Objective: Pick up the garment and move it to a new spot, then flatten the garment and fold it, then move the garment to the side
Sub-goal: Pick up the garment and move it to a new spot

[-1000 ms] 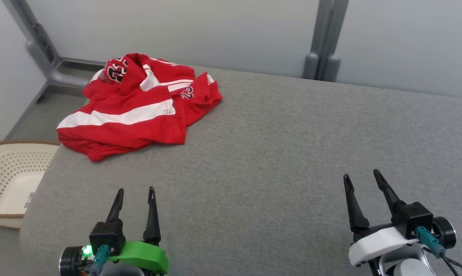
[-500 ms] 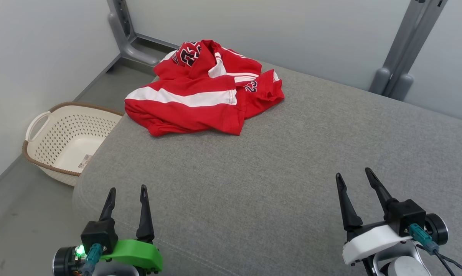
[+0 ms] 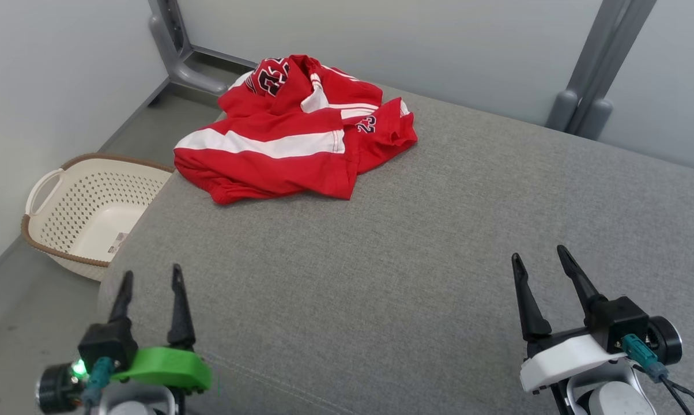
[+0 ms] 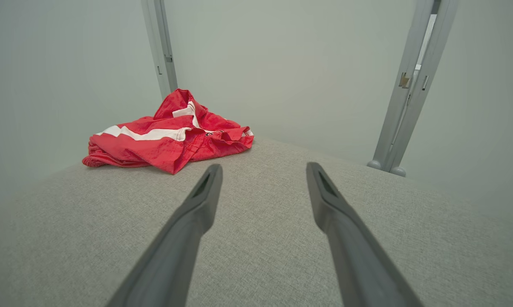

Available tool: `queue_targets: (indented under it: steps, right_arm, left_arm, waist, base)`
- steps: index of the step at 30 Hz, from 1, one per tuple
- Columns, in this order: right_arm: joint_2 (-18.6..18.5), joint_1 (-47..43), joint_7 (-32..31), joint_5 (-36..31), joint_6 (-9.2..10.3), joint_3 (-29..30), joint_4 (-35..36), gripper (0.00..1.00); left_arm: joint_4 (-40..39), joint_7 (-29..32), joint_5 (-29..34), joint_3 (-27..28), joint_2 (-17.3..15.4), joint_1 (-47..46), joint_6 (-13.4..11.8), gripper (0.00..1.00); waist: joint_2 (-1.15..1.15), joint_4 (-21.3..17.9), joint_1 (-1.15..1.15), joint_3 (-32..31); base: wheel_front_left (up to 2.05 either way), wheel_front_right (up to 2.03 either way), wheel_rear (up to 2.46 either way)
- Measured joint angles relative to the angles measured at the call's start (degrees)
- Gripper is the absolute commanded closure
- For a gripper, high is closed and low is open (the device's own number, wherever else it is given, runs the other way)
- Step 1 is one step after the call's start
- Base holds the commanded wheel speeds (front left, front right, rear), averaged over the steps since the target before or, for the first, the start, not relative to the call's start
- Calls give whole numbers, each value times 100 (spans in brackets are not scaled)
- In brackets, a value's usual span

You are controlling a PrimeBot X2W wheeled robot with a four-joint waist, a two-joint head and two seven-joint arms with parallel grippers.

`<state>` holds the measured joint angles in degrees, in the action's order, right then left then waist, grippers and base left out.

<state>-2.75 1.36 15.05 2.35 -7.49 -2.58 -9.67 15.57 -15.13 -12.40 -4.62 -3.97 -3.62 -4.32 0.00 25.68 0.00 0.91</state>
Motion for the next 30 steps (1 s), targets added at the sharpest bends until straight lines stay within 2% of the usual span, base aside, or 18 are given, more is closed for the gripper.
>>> queue_targets:
  steps: [4, 8, 13, 17, 21, 28, 30]
  right_arm:
    - [3, -1, 0, -177, -1, 65, 123, 0]
    - [1, 15, 0, -421, -1, 168, 223, 0]
    - [-1, 216, 0, -745, -1, 185, 354, 0]
    - [2, 366, -34, -923, -2, 143, 424, 0]
    - [0, 520, -99, -1047, -2, 124, 537, 0]
    - [0, 599, -163, -1124, -2, 163, 725, 0]
    - [-1, 601, -180, -1127, -2, 167, 757, 0]
  left_arm:
    - [-78, 0, 125, 245, -434, -701, 119, 0]
    - [11, 118, 193, 461, -1072, -1752, 296, 0]
    - [528, 844, 104, 565, -1674, -3285, 633, 0]
    - [1311, 1469, -229, 625, -1771, -4137, 805, 0]
    - [2269, 2175, -492, 589, -1713, -4624, 887, 0]
    - [3568, 2939, -883, 568, -1419, -4875, 987, 0]
    - [3914, 3070, -918, 557, -1429, -4886, 1013, 0]
  waist:
    - [0, -111, 0, 192]
    - [0, -236, 0, 425]
    - [0, -437, 0, 828]
    - [0, -611, 0, 1178]
    - [0, -787, 0, 1554]
    - [0, -1068, 0, 2155]
    - [0, -1146, 1, 2321]
  base:
    - [0, 0, 0]
    - [0, 0, 0]
    - [0, 0, 0]
    - [0, 0, 0]
    - [0, 0, 0]
    - [0, 0, 0]
    - [0, 0, 0]
